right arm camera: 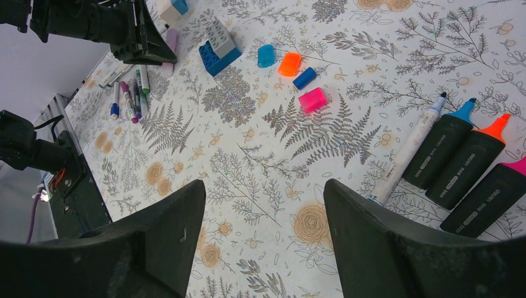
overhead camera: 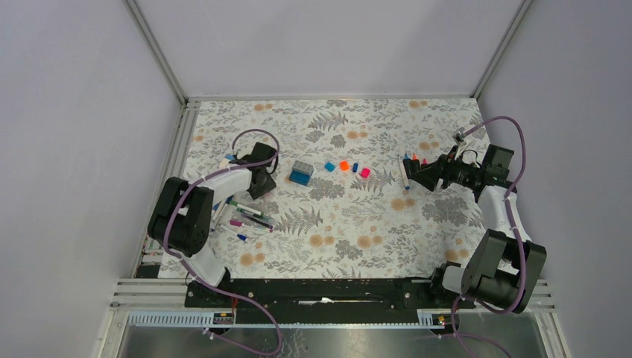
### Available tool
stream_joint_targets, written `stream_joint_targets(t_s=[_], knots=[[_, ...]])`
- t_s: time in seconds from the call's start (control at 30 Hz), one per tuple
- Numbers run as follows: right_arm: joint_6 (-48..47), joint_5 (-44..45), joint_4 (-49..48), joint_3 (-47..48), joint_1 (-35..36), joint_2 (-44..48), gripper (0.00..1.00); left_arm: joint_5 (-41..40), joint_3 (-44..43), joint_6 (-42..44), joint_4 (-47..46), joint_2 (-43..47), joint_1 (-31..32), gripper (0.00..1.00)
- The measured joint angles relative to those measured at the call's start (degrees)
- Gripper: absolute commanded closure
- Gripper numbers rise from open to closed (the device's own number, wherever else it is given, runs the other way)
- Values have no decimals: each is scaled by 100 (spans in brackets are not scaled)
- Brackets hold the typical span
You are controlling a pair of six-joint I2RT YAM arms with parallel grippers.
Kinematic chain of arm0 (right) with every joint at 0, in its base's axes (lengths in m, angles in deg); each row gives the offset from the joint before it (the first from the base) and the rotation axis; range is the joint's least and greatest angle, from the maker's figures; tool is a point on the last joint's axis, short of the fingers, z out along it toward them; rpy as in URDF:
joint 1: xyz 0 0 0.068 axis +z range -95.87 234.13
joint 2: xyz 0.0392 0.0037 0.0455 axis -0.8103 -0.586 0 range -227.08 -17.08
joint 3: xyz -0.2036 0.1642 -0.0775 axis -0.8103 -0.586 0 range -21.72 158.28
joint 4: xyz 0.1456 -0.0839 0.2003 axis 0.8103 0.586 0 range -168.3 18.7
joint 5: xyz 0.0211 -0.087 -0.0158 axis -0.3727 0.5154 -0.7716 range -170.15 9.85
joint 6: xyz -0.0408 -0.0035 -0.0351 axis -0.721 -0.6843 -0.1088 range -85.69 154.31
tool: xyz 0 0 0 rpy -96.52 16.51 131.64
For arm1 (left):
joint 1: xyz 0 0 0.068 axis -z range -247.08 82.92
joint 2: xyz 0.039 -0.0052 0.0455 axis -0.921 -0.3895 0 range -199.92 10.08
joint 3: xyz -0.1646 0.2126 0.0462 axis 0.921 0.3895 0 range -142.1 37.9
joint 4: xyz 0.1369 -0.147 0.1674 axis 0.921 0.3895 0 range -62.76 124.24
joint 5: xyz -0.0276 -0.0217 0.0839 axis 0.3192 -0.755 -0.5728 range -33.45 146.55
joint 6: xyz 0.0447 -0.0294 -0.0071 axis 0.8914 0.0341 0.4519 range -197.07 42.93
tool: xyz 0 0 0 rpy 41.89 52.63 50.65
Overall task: Open the pen caps
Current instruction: Pick up the pen from the center of the board.
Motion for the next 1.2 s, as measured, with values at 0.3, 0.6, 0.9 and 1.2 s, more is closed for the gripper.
stream_joint_targets(t_s=[0.3, 0.6, 0.9, 1.2], knots=[[0, -2, 0, -2, 0, 0, 23, 26, -348, 382, -59, -343, 610, 56], [0, -2, 0, -2, 0, 0, 23, -28, -511, 597, -63, -507, 726, 47], [0, -4, 0, -2, 0, 0, 23, 48, -802, 514, -28, -732, 402, 48], [2, -109, 0, -2, 0, 2, 23, 72, -1285, 389, 234, -1078, 107, 50]])
